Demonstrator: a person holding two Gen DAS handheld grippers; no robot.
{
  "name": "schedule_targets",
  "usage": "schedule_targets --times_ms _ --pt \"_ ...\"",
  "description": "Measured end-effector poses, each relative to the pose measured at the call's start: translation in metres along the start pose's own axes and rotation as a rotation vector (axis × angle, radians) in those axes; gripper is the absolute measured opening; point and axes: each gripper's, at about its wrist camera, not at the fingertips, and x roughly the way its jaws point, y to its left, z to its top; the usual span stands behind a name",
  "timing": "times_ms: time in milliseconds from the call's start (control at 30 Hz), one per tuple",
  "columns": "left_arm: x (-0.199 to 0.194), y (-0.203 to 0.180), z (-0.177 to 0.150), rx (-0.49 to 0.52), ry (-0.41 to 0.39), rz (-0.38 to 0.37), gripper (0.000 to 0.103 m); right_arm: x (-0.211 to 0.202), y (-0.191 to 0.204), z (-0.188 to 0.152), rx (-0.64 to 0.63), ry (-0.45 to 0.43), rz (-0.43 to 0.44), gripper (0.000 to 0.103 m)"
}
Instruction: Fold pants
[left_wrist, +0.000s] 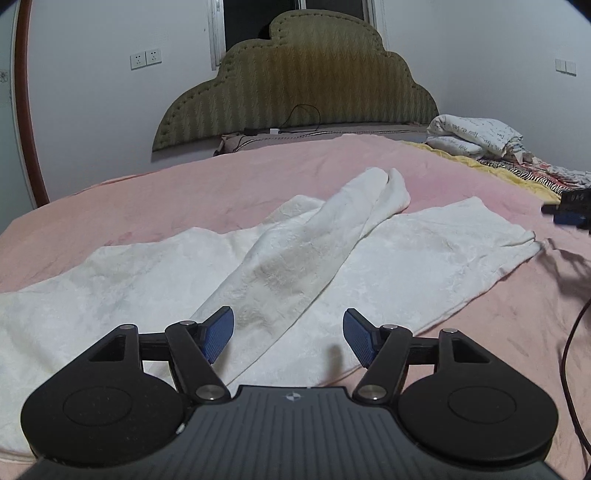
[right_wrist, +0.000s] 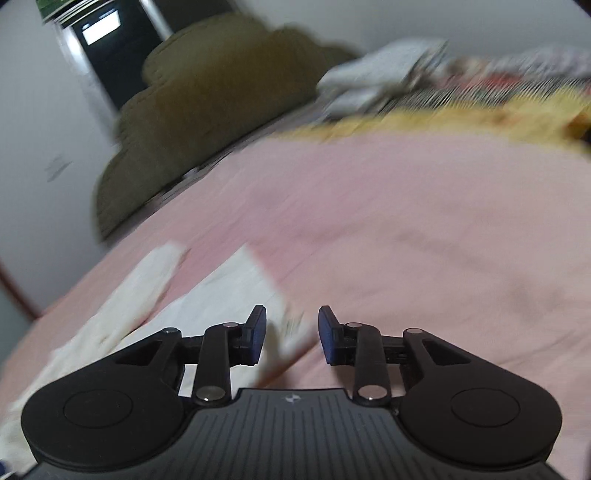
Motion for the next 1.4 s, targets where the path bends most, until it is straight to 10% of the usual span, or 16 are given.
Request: schedule_targets --times_ms 67,167,233,367,600,967,1167,1400 --pt "0.004 -0.004 -0.001 0.028 -0.003 0.011 0.069 -0.008 0.014 0.004 -0.089 -0.021 0.129 0.033" --pt "0.008 -0.012 -0.005 0.099 0.003 0.023 0.068 0.008 0.032 -0.002 -0.141 0.119 0.276 0.079" --pt "0.008 -0.017 -0.009 0.163 0.000 0.028 0.069 0.030 0.035 -0.017 -0.143 0.231 0.251 0.079" --pt "0.015 -0.025 -0.016 0.277 -0.005 0.061 0.069 0.015 0.050 -0.014 -0.147 0.149 0.243 0.079" --pt "0.028 -0.018 -0.005 0.282 0.018 0.078 0.071 0.072 0.121 -0.046 0.200 0.565 0.843 0.079" --pt "0.043 -0.002 0.005 0.234 0.049 0.043 0.076 0.104 0.201 -0.070 0.185 0.696 0.799 0.082" --pt "0.057 -0.016 -0.001 0.326 0.055 0.124 0.082 0.099 0.208 -0.056 0.260 0.648 0.934 0.082" --pt "0.070 0.028 0.014 0.061 0.080 0.136 0.081 0.095 0.194 -0.067 0.244 0.719 0.858 0.082"
